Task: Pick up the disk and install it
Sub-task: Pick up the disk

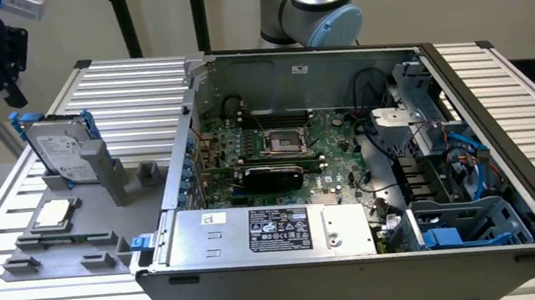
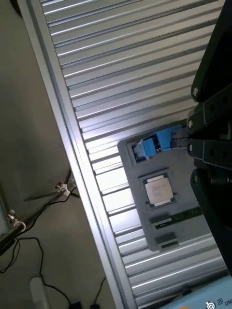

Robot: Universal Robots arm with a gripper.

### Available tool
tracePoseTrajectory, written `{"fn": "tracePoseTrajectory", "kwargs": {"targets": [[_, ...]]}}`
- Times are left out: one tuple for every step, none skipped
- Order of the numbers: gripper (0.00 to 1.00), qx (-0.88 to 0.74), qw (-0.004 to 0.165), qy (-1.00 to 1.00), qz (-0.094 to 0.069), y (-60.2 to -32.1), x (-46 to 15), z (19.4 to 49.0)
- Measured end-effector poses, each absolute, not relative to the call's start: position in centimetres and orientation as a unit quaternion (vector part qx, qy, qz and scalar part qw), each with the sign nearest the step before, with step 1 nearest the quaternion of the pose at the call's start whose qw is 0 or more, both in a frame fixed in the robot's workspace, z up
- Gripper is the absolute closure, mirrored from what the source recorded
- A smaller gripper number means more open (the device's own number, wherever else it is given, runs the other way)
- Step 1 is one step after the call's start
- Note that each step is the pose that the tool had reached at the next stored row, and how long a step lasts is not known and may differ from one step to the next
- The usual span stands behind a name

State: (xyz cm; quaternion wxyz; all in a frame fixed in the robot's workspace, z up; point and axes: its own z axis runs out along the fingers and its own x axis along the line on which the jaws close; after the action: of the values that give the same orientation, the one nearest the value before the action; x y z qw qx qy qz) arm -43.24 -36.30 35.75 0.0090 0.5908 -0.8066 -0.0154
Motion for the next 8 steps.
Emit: {"fn": "tracePoseTrajectory", "kwargs": {"targets": [[0.89, 0.595, 0.009, -0.804, -0.015, -36.3, -43.2, 35.73], [0.89, 0.598, 0.009, -0.801, -0.015, -36.3, -43.18, 35.71], [0.89, 0.602, 0.009, -0.798, -0.015, -36.3, -43.16, 35.69], [0.89, 0.606, 0.009, -0.795, -0.015, -36.3, -43.14, 35.65], [0.89, 0.611, 0.009, -0.792, -0.015, -36.3, -43.13, 35.6], [0.89, 0.615, 0.009, -0.789, -0.014, -36.29, -43.13, 35.55], [0.89, 0.619, 0.008, -0.785, -0.014, -36.28, -43.13, 35.5], [0.89, 0.623, 0.008, -0.782, -0.014, -36.26, -43.13, 35.44]]}}
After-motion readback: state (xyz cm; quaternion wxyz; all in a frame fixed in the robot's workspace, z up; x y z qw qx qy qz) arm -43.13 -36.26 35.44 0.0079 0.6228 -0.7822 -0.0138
